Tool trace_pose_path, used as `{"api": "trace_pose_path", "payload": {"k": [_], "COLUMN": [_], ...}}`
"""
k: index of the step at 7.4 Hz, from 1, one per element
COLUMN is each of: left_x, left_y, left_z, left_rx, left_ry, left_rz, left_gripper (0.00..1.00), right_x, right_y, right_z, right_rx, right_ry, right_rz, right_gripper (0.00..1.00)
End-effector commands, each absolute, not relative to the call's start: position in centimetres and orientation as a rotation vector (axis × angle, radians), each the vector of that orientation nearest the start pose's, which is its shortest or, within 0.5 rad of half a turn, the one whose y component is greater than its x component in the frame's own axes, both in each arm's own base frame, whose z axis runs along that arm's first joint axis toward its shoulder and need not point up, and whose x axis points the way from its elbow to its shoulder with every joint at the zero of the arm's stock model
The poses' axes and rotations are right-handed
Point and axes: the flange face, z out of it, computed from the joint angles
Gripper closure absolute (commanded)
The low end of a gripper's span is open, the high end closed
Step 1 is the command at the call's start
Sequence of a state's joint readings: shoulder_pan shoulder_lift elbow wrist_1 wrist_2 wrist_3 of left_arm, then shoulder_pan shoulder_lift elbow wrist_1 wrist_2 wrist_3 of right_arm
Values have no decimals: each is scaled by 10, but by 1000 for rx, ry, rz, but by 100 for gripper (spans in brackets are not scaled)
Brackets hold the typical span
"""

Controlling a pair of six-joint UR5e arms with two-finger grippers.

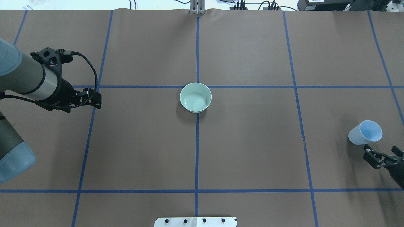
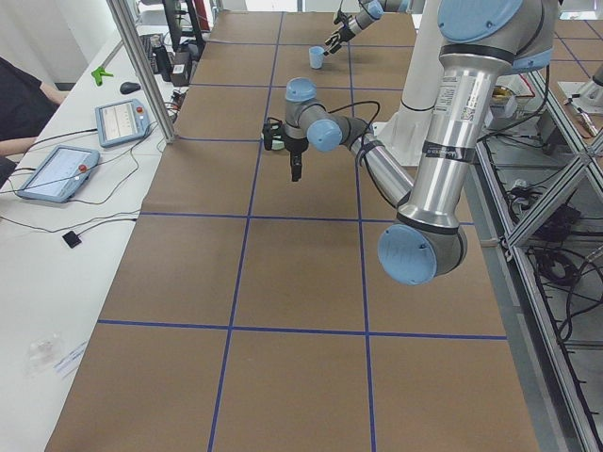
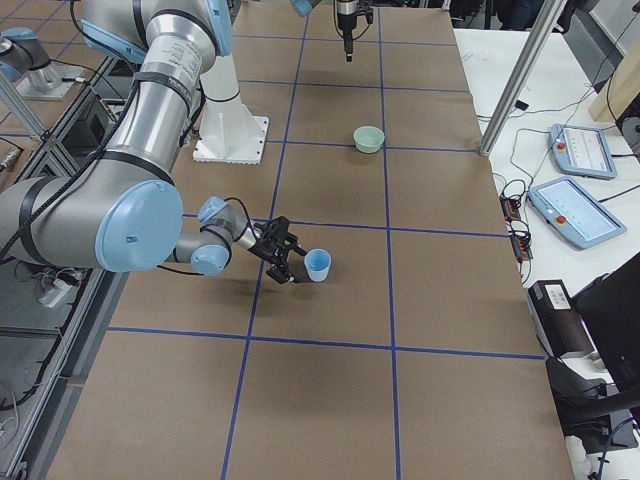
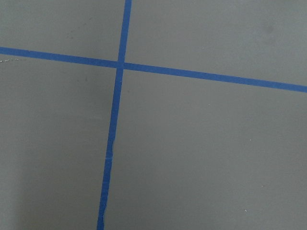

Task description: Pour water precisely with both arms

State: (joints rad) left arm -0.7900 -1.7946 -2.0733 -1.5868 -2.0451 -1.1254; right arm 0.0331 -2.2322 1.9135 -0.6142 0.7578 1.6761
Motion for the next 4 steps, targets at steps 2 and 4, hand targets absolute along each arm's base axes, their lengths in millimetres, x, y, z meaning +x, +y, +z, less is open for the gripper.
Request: {"api": "trace_pose_path", "payload": {"k": [2, 4], "left_x": [303, 303], "left_y": [-431, -431], "left_z": [316, 317], "left_rx": [51, 50], "left_ry": [855, 853], "left_rz": [-148, -148], "left_gripper": [0, 0], "right_x": [-233, -235], "right_y": [-208, -206], "right_z": [613, 613], "right_rx": [791, 800], "right_ry": [-654, -656], "right_rz": [371, 363], "right_gripper": [0, 0]}}
